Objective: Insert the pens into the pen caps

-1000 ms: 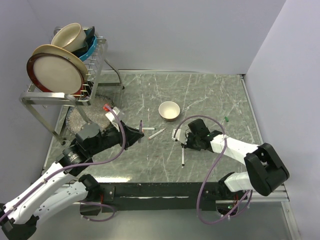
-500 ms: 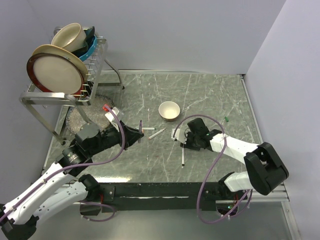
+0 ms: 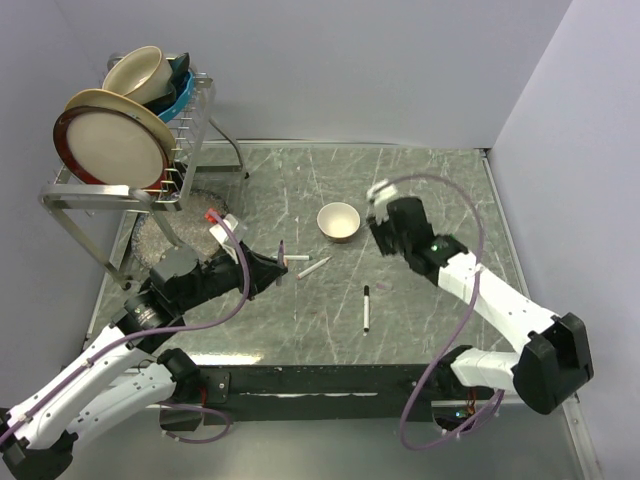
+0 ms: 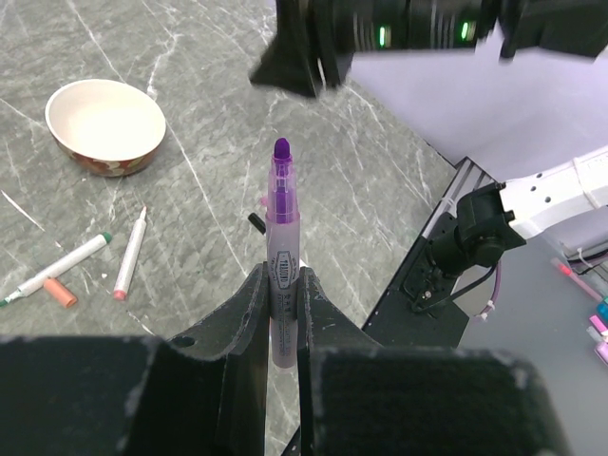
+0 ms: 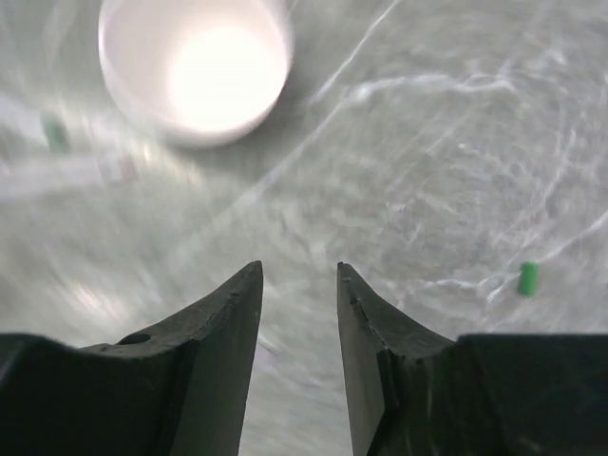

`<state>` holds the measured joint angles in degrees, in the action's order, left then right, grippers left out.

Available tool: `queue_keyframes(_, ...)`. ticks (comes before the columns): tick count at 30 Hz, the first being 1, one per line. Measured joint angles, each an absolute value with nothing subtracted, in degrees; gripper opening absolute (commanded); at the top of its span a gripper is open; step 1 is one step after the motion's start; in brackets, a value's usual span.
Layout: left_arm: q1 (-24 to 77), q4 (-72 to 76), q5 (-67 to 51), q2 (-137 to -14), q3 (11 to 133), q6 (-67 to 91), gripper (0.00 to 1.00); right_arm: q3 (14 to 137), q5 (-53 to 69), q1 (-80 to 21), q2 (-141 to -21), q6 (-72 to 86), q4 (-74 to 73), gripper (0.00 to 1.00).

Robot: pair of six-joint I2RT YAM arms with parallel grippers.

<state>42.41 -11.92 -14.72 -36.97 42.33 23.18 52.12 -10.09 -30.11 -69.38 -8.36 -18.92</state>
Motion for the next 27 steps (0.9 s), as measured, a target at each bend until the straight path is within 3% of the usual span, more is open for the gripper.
queue_keyframes(5, 42.4, -11.9, -14.7, -36.5, 42.3, 23.2, 0.01, 59.1, -13.6, -29.5, -70.6, 16.1, -21.0, 0.46)
queue_keyframes(6, 42.4, -11.9, -14.7, -36.5, 42.3, 23.2, 0.01, 58.8, -13.6, -29.4, -70.3, 21.2, -21.6, 0.50)
queue_keyframes(10, 42.4, -11.9, -14.7, -36.3, 42.2, 23.2, 0.01, 54.7, -14.5, -29.2, -67.6, 45.3, -25.4, 0.40)
queue_keyframes(15, 42.4, -11.9, -14.7, -35.4, 41.8, 23.2, 0.01, 51.9, -13.5, -28.1, -68.6, 72.9, -36.5, 0.43)
queue_keyframes(22, 42.4, -11.9, -15.2, -35.5, 41.7, 23.2, 0.01, 52.5, -7.6, -26.4, -83.0, 92.7, -46.1, 0.43)
queue_keyframes(27, 42.4, -11.9, -15.3, -35.6, 41.7, 23.2, 0.01, 52.4, -6.7, -26.1, -83.3, 100.5, -47.0, 0.43)
